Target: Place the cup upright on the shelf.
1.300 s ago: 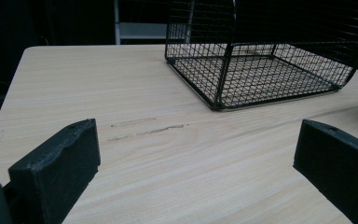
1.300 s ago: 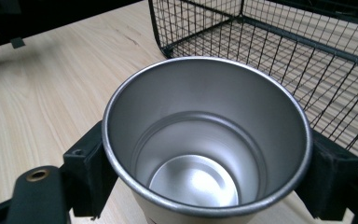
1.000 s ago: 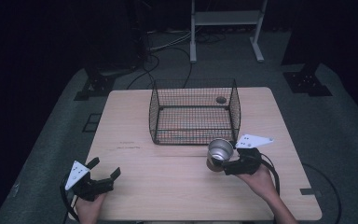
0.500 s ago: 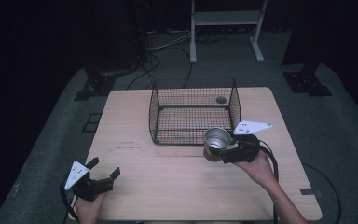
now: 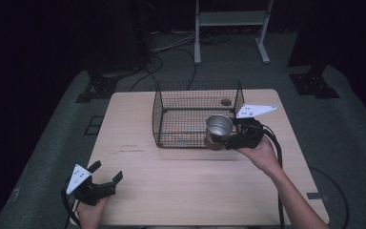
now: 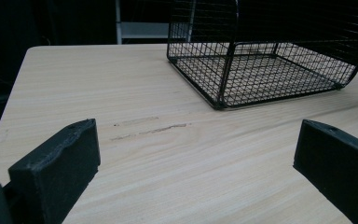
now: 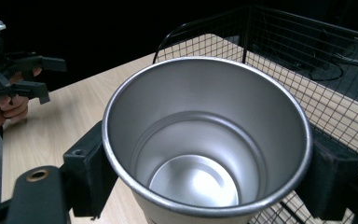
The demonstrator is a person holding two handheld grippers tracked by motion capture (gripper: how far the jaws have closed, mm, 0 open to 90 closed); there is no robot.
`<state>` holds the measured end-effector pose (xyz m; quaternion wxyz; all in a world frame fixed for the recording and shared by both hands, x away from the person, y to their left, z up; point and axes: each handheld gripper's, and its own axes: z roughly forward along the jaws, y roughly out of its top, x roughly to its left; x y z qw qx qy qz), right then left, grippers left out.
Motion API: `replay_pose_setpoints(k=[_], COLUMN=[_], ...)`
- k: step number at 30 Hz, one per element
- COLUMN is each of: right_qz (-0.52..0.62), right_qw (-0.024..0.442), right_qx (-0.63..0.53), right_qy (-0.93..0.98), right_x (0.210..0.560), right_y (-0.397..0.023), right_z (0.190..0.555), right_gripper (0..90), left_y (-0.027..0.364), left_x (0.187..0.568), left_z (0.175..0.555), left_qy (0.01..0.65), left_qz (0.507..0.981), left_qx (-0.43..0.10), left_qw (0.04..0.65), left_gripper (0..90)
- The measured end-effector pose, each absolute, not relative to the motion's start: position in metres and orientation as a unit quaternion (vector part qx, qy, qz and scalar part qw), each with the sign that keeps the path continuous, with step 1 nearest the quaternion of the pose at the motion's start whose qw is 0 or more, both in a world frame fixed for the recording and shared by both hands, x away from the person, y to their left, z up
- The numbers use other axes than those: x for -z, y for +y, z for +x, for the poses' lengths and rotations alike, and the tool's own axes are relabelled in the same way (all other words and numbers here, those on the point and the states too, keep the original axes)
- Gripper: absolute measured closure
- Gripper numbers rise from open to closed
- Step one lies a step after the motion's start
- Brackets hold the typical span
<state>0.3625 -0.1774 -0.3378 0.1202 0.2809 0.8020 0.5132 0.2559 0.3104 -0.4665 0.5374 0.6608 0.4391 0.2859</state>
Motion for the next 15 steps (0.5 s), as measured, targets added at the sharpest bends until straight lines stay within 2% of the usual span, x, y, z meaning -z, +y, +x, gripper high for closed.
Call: replay_pose_setpoints(k=[15], right_qz=[0.283], right_qw=[0.125], right_qx=[-0.502], right_qy=[0.807], right_x=[0.323], right_y=[-0.165], right_z=[0.386], right_gripper=[17.9], left_y=[0.309], left_x=[0.467], left_z=[0.256], left_qy=[0.436], left_qz=[0.668], left_qx=[-0.287], left_qw=[0.531], left_gripper=[0.0])
